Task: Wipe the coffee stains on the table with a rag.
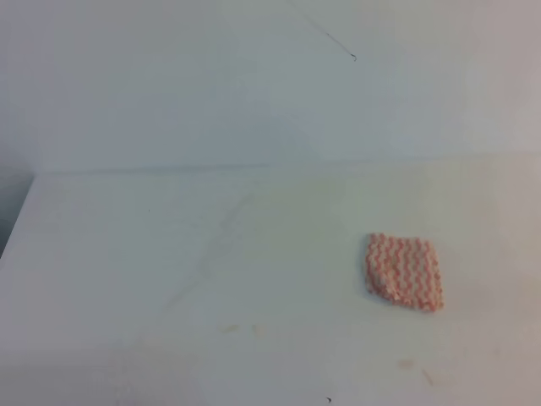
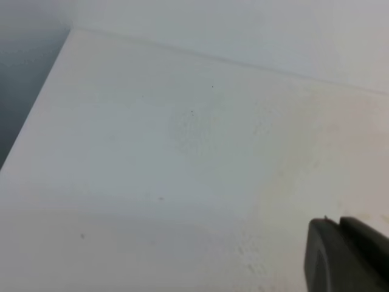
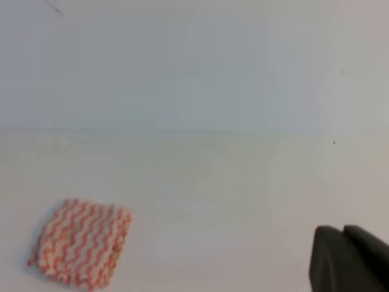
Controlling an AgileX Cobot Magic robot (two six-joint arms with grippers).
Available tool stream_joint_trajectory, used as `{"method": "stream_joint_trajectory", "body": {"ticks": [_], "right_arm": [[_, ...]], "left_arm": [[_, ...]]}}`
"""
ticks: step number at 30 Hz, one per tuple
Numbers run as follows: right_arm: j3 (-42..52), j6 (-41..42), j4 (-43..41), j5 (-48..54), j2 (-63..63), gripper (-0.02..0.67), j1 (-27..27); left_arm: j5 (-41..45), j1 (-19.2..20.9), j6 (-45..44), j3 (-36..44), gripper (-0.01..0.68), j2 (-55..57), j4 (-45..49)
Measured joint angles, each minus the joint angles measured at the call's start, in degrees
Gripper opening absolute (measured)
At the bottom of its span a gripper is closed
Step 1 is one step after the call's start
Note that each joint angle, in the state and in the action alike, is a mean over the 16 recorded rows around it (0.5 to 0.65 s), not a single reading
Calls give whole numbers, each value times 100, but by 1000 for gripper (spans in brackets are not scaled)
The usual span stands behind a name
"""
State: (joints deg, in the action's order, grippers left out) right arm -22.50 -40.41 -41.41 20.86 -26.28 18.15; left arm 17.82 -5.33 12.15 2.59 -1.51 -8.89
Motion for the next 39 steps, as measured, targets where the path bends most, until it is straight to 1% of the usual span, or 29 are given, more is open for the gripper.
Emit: {"method": "stream_joint_trajectory", "body": {"ticks": [4, 13, 17, 25, 29, 33, 39], "right_arm": [[326, -447, -427, 3, 96, -2, 2], [688, -549, -499, -27, 382, -2, -84], [909, -559, -501, -60, 853, -2, -293], [1476, -573, -504, -35, 2088, -2, -952], [1729, -573, -549, 111, 2507, -2, -1220], [1890, -574, -619, 289, 2679, -2, -1361], [2003, -562, -778, 304, 2704, -2, -1406]], "left_arm": [[0, 0, 0, 0, 1, 0, 0], [0, 0, 0, 0, 1, 0, 0], [0, 0, 0, 0, 1, 0, 0], [0, 0, 0, 0, 1, 0, 0], [0, 0, 0, 0, 1, 0, 0], [0, 0, 0, 0, 1, 0, 0], [0, 0, 0, 0, 1, 0, 0]]}}
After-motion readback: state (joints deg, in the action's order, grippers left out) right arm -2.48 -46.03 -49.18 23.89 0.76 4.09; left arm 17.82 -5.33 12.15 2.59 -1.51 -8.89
